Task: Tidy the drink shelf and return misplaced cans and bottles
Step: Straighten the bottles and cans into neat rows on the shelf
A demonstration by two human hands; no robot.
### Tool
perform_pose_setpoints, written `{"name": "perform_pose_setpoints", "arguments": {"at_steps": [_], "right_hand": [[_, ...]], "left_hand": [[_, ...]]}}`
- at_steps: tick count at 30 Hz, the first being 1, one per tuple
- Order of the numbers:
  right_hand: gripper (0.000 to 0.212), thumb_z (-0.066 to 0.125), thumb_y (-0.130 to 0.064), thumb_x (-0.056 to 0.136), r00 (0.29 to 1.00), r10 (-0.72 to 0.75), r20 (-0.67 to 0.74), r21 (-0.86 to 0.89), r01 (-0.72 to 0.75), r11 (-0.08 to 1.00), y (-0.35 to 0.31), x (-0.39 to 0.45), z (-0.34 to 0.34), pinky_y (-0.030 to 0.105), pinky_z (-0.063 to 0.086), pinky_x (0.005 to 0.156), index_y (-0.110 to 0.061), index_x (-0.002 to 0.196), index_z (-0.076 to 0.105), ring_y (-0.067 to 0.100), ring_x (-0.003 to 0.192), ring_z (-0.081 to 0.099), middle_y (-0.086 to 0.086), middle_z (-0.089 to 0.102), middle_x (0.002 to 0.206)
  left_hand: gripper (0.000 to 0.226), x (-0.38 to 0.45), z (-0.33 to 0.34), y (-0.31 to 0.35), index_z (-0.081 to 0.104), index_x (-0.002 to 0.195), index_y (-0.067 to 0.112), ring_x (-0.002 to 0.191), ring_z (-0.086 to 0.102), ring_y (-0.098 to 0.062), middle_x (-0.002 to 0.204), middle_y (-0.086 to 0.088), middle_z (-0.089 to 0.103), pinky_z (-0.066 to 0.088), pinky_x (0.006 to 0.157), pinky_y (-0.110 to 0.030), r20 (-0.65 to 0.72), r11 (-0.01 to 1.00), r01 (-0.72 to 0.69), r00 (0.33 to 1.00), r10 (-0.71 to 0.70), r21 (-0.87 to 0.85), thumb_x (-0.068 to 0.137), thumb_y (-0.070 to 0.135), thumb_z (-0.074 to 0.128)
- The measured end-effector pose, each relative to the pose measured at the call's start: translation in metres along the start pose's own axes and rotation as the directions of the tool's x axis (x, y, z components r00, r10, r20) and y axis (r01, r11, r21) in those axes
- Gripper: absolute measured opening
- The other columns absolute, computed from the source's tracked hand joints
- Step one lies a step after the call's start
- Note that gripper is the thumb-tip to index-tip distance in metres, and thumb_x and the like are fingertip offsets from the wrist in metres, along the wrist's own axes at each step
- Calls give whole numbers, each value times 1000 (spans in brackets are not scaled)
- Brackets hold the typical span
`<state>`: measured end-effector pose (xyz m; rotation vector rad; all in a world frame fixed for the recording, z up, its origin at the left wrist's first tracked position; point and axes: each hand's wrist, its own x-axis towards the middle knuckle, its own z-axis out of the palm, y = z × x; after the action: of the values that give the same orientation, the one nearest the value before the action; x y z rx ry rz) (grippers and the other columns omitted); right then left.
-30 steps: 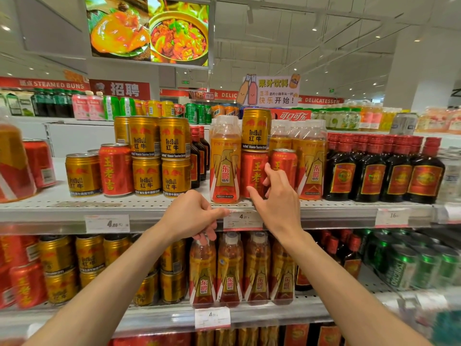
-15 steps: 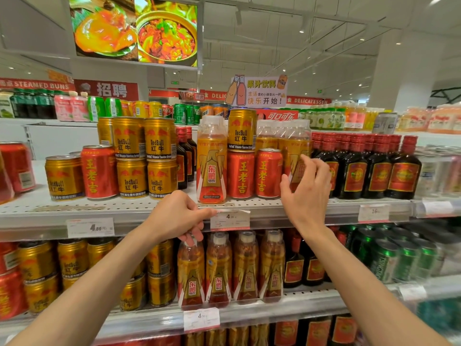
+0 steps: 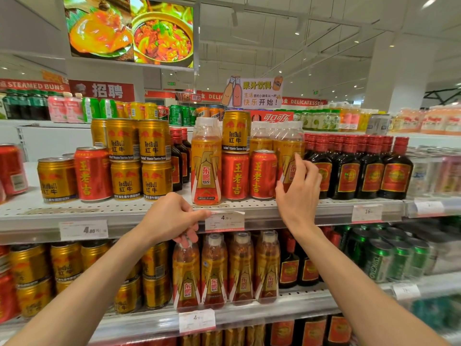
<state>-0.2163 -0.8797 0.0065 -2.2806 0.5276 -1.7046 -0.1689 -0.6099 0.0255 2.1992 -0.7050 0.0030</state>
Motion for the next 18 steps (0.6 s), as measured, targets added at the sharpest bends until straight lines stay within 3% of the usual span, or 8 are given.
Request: {"name": "perform_pose_setpoints", "arguments": {"at_steps": [6, 9, 18], "right_hand": [[65, 68, -18, 91, 1000, -30, 3, 29, 30, 999, 4, -1, -2, 33, 41, 99, -9, 149, 40, 27, 124, 42, 16, 45, 139], [65, 69, -19, 91, 999, -33, 16, 44, 33, 998, 6, -1, -4, 27, 33, 102, -9, 149, 40, 29, 128, 42, 16, 45, 140], [67, 66, -19, 93, 993, -23, 117, 80, 14, 997, 10, -11, -7, 30, 26, 112, -10, 152, 36, 28, 145, 30, 11, 33, 158]], "left_hand": [[50, 1, 0, -1, 72, 68, 0, 54, 75, -27, 58, -9, 75, 52, 44, -22, -4, 1000, 6, 1000, -6, -1, 91, 43, 72], [51, 1, 0, -2, 73, 68, 0, 53, 75, -26, 58, -8, 75, 53, 45, -23, -14, 1000, -4, 1000, 4, 6, 91, 45, 72], [52, -1, 5, -9, 72, 62, 6, 49, 73, -18, 53, -1, 73, 51, 50, -22, -76, 995, -74, 994, 79, 70, 93, 48, 68]]}}
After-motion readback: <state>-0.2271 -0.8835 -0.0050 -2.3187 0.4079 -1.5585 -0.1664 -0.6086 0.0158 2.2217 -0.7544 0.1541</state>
